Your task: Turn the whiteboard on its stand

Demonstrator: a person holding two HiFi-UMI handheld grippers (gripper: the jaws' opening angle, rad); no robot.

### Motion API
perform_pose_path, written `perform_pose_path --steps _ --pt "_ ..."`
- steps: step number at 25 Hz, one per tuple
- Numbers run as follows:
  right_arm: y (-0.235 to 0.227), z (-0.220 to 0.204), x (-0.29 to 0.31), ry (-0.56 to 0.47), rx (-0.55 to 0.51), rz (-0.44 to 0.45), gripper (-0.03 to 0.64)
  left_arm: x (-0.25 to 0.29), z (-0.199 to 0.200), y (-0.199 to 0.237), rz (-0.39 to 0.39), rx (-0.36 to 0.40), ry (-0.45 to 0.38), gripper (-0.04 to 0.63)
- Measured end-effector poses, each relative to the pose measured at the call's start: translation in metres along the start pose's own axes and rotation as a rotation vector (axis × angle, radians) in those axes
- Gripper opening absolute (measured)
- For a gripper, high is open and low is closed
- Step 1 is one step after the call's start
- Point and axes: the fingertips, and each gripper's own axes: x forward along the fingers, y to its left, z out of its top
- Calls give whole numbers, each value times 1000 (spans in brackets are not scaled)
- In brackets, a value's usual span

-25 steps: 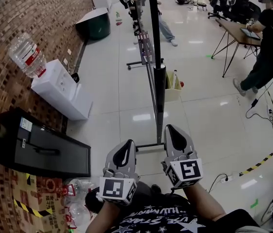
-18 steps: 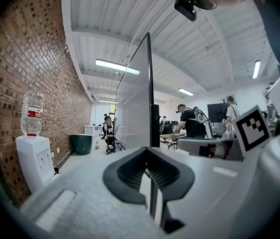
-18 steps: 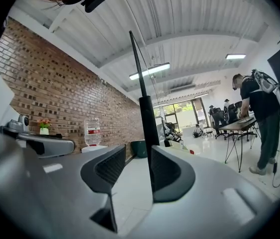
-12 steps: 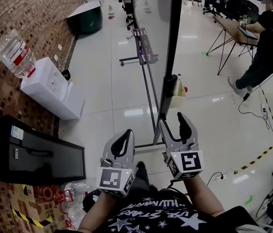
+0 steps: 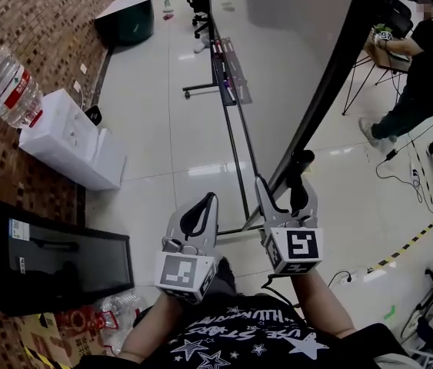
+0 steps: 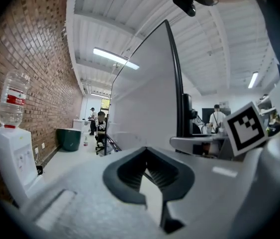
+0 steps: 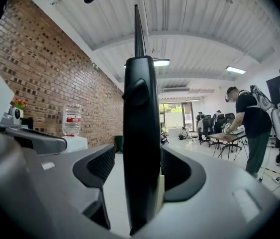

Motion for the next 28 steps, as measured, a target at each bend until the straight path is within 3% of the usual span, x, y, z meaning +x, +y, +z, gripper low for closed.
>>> perform_pose_path --steps 9,18,28 --pt "-18 8 31 -41 -44 -127 288 36 -1 11 -63 -18 27 6" --pt "-21 19 26 -105 -90 -246 104 57 5 17 -83 -30 24 6" --pt "-21 20 21 -108 -96 -260 98 57 1 15 -106 -30 33 6"
